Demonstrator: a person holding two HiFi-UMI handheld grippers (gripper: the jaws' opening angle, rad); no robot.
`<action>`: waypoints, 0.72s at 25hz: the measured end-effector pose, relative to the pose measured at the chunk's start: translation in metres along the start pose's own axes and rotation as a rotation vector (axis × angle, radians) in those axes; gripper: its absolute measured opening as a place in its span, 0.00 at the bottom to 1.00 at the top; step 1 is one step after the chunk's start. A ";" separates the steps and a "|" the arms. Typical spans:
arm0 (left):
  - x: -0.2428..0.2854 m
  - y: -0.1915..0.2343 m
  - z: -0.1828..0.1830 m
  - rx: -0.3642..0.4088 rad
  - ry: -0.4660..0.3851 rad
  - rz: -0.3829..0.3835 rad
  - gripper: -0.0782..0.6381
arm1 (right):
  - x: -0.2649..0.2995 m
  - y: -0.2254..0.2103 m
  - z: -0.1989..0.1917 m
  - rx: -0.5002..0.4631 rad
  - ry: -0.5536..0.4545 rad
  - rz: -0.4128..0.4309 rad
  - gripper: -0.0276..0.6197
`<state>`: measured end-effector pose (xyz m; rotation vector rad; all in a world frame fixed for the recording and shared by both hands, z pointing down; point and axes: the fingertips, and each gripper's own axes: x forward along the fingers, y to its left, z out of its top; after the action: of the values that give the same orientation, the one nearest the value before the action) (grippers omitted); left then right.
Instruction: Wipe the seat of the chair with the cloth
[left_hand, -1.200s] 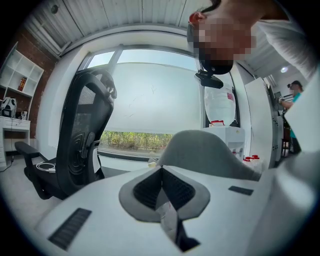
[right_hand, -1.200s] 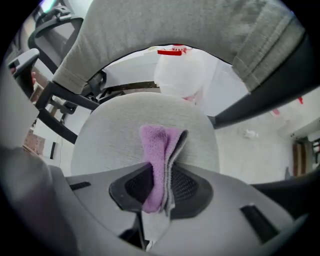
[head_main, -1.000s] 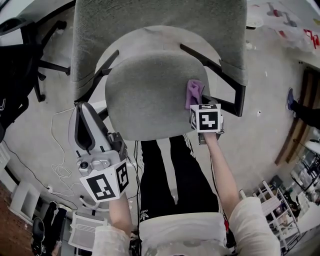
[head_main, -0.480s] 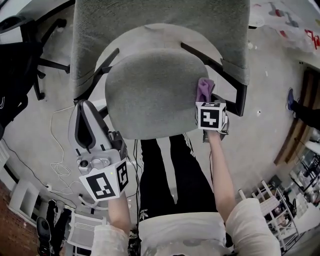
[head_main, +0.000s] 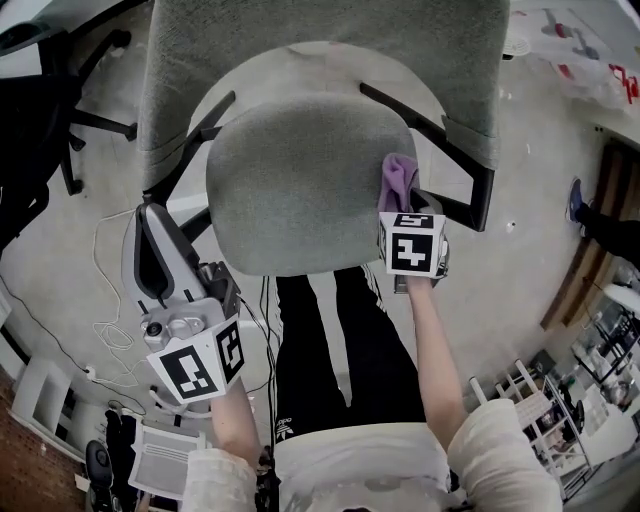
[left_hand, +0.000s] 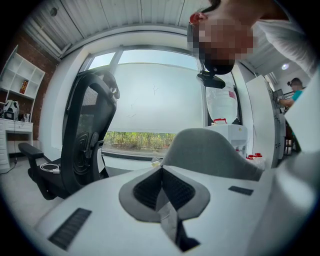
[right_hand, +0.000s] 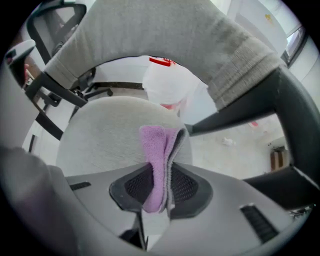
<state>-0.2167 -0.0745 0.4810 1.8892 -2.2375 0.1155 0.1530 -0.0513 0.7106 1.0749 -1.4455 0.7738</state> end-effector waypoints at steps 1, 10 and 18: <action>-0.001 0.003 0.000 0.003 0.000 0.010 0.13 | -0.003 0.016 0.004 -0.016 -0.022 0.042 0.18; -0.009 0.025 0.001 0.026 0.005 0.060 0.13 | -0.029 0.231 0.004 -0.015 -0.050 0.631 0.18; -0.023 0.058 -0.002 -0.002 0.006 0.146 0.13 | -0.033 0.347 -0.042 -0.019 0.071 0.846 0.18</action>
<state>-0.2702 -0.0418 0.4826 1.7205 -2.3690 0.1406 -0.1520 0.1217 0.7214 0.3727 -1.8453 1.3601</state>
